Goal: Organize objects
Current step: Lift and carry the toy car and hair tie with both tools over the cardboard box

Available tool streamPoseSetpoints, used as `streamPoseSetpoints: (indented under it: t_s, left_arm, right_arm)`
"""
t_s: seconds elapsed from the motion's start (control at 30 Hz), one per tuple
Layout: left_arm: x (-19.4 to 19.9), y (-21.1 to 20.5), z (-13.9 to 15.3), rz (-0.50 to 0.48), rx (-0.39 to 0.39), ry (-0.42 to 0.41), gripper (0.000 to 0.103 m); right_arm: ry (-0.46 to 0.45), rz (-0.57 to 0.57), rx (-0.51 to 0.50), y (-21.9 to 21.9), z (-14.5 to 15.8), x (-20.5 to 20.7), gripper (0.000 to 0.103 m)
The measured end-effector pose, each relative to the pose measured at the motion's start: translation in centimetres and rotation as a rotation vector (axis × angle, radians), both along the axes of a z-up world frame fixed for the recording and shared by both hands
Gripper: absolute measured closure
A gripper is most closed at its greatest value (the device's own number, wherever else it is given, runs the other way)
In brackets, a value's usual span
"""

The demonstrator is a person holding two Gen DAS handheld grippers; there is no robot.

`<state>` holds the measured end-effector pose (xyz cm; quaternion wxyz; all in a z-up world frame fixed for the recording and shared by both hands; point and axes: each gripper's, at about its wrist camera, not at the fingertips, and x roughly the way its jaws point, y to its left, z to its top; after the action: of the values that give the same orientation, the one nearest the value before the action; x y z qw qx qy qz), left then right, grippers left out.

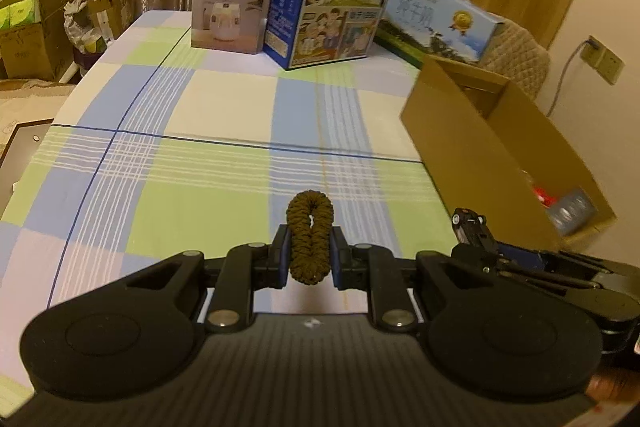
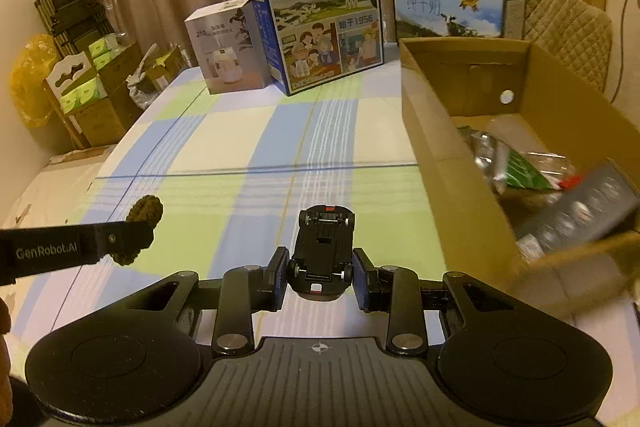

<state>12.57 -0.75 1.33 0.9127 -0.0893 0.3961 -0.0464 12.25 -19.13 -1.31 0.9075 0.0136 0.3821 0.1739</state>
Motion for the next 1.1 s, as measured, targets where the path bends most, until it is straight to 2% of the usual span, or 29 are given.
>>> streamPoseSetpoints:
  t_s: [0.2,0.4,1.1]
  left_arm:
    - [-3.5,-1.6,1.5,-0.019,-0.006,-0.014,0.087]
    - [-5.2,-3.3,2.6,-0.055,-0.010,-0.024,0.087]
    - [-5.8,-8.3,5.2,-0.168,0.005,-0.073,0.087]
  right_arm:
    - [-0.029,0.004,-0.014,-1.5,1.9,-3.8,0.073]
    - [-0.055,-0.009,-0.014,-3.1,3.6,-5.8,0.073]
    - [-0.116,-0.079,-0.024,-7.9,6.8,-6.7,0.073]
